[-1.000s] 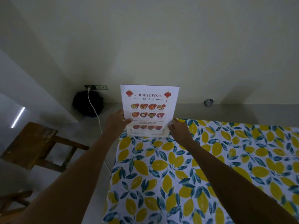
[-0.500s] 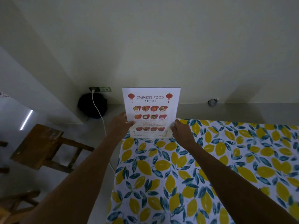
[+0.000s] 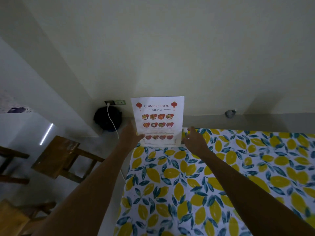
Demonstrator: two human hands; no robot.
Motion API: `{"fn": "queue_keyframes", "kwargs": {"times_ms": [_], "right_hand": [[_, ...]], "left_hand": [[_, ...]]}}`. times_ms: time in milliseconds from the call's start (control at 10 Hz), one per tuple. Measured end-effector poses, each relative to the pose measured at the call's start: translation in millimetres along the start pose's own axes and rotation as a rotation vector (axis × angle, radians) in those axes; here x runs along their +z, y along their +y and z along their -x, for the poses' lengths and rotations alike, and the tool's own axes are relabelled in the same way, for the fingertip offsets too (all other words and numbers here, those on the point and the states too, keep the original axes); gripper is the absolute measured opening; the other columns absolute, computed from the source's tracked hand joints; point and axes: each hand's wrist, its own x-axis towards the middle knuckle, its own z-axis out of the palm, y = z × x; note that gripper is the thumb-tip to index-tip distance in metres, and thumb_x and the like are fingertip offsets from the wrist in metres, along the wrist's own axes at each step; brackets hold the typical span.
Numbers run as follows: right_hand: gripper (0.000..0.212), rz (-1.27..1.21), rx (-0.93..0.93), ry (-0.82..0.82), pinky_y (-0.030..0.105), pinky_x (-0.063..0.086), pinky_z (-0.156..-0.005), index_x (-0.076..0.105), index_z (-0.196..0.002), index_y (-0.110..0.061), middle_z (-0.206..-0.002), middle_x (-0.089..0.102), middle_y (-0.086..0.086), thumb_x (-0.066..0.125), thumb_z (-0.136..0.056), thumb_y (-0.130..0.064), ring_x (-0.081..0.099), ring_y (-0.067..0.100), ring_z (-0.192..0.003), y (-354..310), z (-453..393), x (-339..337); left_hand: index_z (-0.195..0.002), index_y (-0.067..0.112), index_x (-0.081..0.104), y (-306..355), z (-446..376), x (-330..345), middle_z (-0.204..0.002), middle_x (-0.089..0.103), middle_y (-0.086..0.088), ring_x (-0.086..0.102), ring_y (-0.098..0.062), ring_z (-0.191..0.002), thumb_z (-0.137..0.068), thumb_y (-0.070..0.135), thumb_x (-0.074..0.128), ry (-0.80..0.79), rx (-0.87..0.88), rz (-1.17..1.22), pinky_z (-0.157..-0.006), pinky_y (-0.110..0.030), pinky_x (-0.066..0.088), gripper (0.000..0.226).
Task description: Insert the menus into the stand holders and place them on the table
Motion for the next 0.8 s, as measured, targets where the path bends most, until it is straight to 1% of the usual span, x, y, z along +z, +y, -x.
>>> {"fn": "queue_keyframes", "kwargs": {"times_ms": [100, 200, 300, 400, 500, 600, 700, 800], "right_hand": [[0.048, 0.031, -0.066, 0.015, 0.040, 0.051, -0.077, 0.043, -0.131, -0.004, -0.112, 0.067, 0.018, 0.060, -0.091, -0.024, 0.064, 0.036, -0.102, 9, 15, -27], [0.048, 0.054, -0.105, 0.011, 0.038, 0.049, -0.075, 0.042, -0.132, -0.005, -0.110, 0.067, 0.017, 0.057, -0.092, -0.028, 0.064, 0.037, -0.101, 16, 32, -62], [0.057, 0.094, -0.124, 0.000, 0.032, 0.044, -0.070, 0.035, -0.141, -0.008, -0.114, 0.068, 0.019, 0.054, -0.092, -0.028, 0.065, 0.036, -0.102, 26, 51, -100], [0.055, 0.187, -0.211, 0.001, 0.034, 0.046, -0.069, 0.035, -0.139, -0.010, -0.107, 0.068, 0.019, 0.055, -0.092, -0.030, 0.065, 0.036, -0.097, 34, 75, -144], [0.055, 0.274, -0.262, 0.041, 0.039, 0.051, -0.081, 0.035, -0.138, -0.010, -0.116, 0.064, 0.019, 0.056, -0.092, -0.032, 0.061, 0.035, -0.107, 30, 102, -193], [0.060, 0.342, -0.294, 0.115, 0.043, 0.050, -0.094, 0.034, -0.140, -0.011, -0.128, 0.060, 0.018, 0.057, -0.091, -0.036, 0.058, 0.034, -0.117, 20, 134, -247], [0.061, 0.405, -0.344, 0.199, 0.044, 0.050, -0.095, 0.034, -0.141, -0.012, -0.130, 0.059, 0.017, 0.056, -0.091, -0.039, 0.056, 0.034, -0.119, 3, 171, -298], [0.059, 0.461, -0.371, 0.316, 0.045, 0.050, -0.093, 0.036, -0.140, -0.013, -0.128, 0.059, 0.017, 0.054, -0.092, -0.041, 0.057, 0.035, -0.118, -17, 213, -346]], "left_hand": [[-0.133, -0.003, 0.039, 21, 27, -5, -0.124, 0.061, -0.022, 0.060, -0.038, -0.114, -0.082, 0.016, 0.077, 0.026, -0.018, 0.011, -0.085, -0.037, 0.046, 0.066], [-0.135, -0.001, 0.037, 44, 57, -9, -0.125, 0.062, -0.021, 0.061, -0.039, -0.114, -0.082, 0.020, 0.077, 0.063, -0.025, 0.025, -0.084, -0.039, 0.047, 0.070], [-0.132, 0.005, 0.037, 72, 89, -16, -0.125, 0.064, -0.017, 0.063, -0.035, -0.112, -0.081, 0.029, 0.078, 0.106, -0.017, 0.017, -0.084, -0.041, 0.051, 0.070], [-0.134, 0.009, 0.036, 105, 122, -24, -0.125, 0.062, -0.015, 0.062, -0.034, -0.112, -0.081, 0.038, 0.076, 0.138, 0.006, 0.017, -0.090, -0.049, 0.053, 0.072], [-0.132, 0.012, 0.039, 140, 149, -36, -0.121, 0.064, -0.014, 0.064, -0.033, -0.107, -0.080, 0.053, 0.070, 0.175, 0.062, -0.057, -0.086, -0.049, 0.056, 0.073], [-0.131, 0.014, 0.043, 184, 176, -56, -0.121, 0.064, -0.014, 0.063, -0.034, -0.109, -0.083, 0.055, 0.065, 0.215, 0.133, -0.119, -0.091, -0.048, 0.053, 0.067], [-0.128, 0.016, 0.045, 226, 204, -81, -0.122, 0.063, -0.009, 0.059, -0.031, -0.115, -0.087, 0.057, 0.058, 0.268, 0.236, -0.197, -0.093, -0.045, 0.049, 0.059], [-0.131, 0.019, 0.048, 269, 230, -104, -0.124, 0.064, -0.006, 0.059, -0.026, -0.117, -0.087, 0.064, 0.051, 0.331, 0.334, -0.270, -0.095, -0.043, 0.047, 0.062]]}}
